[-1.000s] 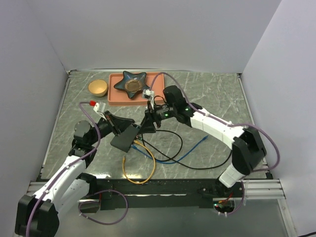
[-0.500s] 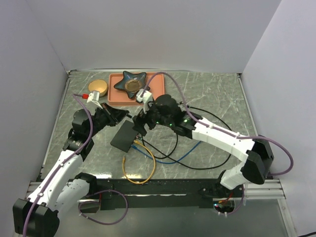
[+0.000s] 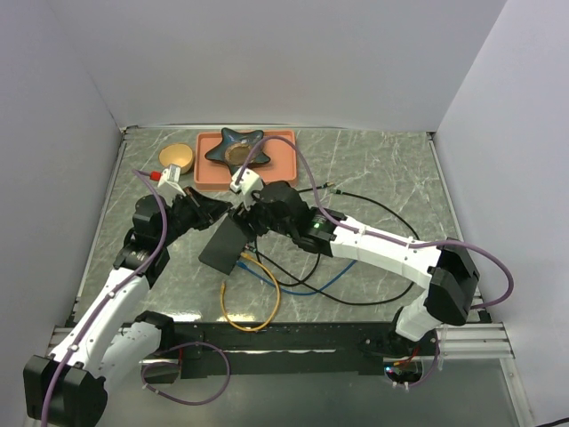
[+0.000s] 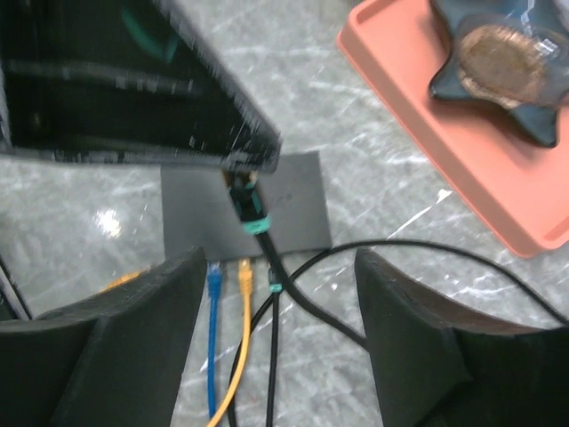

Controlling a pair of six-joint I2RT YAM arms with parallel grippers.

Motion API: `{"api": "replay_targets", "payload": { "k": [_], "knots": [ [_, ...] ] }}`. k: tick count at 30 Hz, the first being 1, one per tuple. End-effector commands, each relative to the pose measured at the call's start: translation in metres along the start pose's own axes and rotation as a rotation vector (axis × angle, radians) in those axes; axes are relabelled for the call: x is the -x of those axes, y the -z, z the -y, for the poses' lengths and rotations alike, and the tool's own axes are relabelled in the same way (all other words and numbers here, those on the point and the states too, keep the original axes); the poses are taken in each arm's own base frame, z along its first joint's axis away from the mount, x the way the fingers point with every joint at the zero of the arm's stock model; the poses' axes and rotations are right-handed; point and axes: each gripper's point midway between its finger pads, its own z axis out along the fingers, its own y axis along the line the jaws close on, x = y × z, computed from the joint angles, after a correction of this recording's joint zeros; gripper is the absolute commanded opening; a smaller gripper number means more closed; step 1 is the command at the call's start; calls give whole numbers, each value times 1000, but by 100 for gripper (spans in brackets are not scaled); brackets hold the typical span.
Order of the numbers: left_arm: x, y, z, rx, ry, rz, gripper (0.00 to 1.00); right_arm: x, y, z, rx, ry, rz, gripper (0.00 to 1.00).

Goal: Insert the plug into the switch port

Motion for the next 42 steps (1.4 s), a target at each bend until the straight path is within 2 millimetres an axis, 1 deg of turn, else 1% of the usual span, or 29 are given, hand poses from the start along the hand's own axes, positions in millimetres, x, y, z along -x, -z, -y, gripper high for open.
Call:
{"api": "replay_targets", "payload": {
  "k": [1,4,6,10,16,17,19,20,23,27,28,31,32,34,39,41,42],
  "knots": [
    [10,0,16,-42,-7,16,1,43,0,7,-41,-13,130,66],
    [11,-1,17,-40,-12,10,1,45,-4,5,-34,-16,130,65],
    [10,-1,16,-43,-7,11,1,46,-6,3,-24,-17,131,59],
    [11,0,16,-38,-12,12,1,45,-10,-2,-2,-19,126,56],
    [11,0,17,-40,-13,12,1,42,-14,-4,11,-17,113,55],
    [10,0,18,-43,-14,11,1,42,-14,-5,11,-16,113,51],
    [10,0,16,-39,-11,11,1,41,-15,-5,8,-20,114,49],
    [10,0,17,-42,-13,14,1,40,-16,-5,7,-21,113,43],
    [10,0,16,-37,-17,8,1,42,-16,-1,-15,-30,119,32],
    [9,-1,15,-38,-16,10,1,44,-17,-1,-21,-35,130,28],
    [9,-2,13,-34,-16,8,1,45,-17,-1,-26,-35,134,26],
    [8,-4,13,-32,-22,-3,1,46,-18,0,-30,-46,140,13],
    [8,-4,13,-32,-22,-3,1,45,-18,0,-30,-47,139,6],
    [7,-5,11,-31,-21,-6,1,45,-19,0,-30,-43,140,0],
    [6,-7,14,-48,-26,-17,1,44,-19,4,-52,-44,139,0],
    [6,-6,15,-55,-28,-19,1,39,-19,6,-62,-39,130,0],
    [5,-6,14,-51,-32,-21,2,39,-18,8,-73,-40,129,0]
  ]
}}
